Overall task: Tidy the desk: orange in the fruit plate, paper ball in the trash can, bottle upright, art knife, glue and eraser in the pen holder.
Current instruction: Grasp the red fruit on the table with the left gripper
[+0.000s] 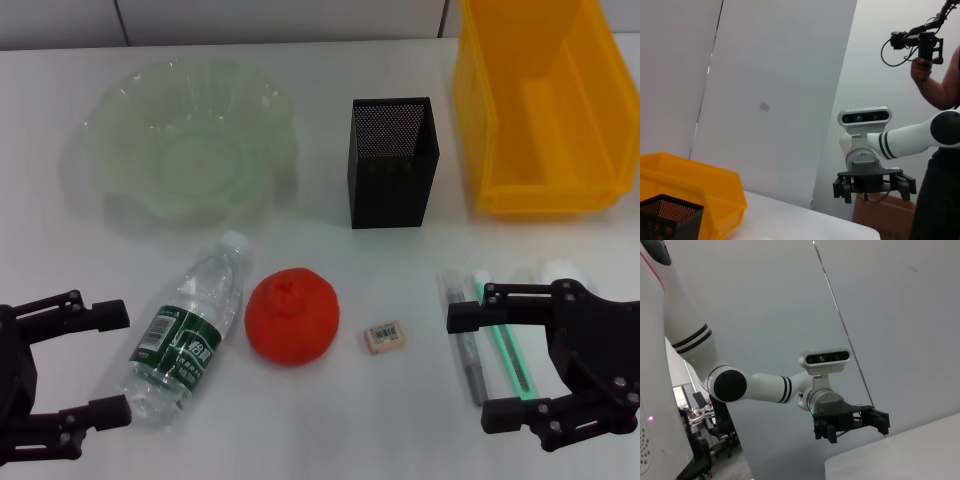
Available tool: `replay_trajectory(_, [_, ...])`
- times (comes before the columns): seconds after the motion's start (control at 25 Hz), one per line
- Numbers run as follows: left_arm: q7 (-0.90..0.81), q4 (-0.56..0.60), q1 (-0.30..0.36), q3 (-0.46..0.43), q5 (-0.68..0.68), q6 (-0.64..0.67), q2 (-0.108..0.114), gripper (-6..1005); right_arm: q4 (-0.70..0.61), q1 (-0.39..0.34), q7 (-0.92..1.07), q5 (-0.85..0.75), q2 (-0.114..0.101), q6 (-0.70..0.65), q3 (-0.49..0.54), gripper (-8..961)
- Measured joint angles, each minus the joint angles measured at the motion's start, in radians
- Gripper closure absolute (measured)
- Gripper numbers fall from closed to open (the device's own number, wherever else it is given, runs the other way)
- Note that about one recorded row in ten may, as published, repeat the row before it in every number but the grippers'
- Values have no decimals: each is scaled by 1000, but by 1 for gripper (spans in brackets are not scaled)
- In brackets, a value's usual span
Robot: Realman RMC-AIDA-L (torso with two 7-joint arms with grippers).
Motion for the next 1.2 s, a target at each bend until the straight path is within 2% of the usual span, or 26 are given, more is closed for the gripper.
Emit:
replay_trajectory(0.52, [-1,-4,-5,-5,0,0,-1,209,1,7,-1,-2,1,9,8,120])
replay_trajectory(0.6, [-1,-8,-18,-16,0,-11,-11,214,7,0,-1,5,1,56,49,120])
replay_trajectory(0.64, [-1,-8,-18,-16,0,-11,-11,217,12,-9,-1,6,-1,87,93,120])
replay_trajectory(0.68, [-1,-8,-18,-16,0,-11,-11,220,12,-9,-1,6,-1,87,93,120])
replay_trajectory(0.72, [6,-36,-62,-29,17,-62,-32,223,15,-17,-1,5,-3,98,110,120])
replay_trajectory(0.76, [8,-47,-91,-32,40,-78,-42,226,17,-25,-1,5,-5,106,119,120])
replay_trajectory(0.84, [9,-53,-113,-34,62,-86,-49,231,19,-34,-1,5,-7,116,129,120])
replay_trajectory(0.88, [8,-53,-172,-39,109,-96,-72,234,22,-53,-1,5,-9,132,158,120])
replay_trajectory(0.96, [3,-50,-196,-39,131,-108,-80,240,23,-63,-1,4,-10,141,176,120])
replay_trajectory(1.0, [-7,-47,-239,-39,163,-137,-92,242,24,-82,-1,2,-11,157,204,120])
replay_trajectory(1.12, [-13,-47,-272,-39,187,-165,-102,251,24,-102,-1,1,-13,166,226,120])
replay_trajectory(1.2, [-46,-20,-321,-39,252,-213,-120,256,24,-130,-1,1,-16,169,257,120])
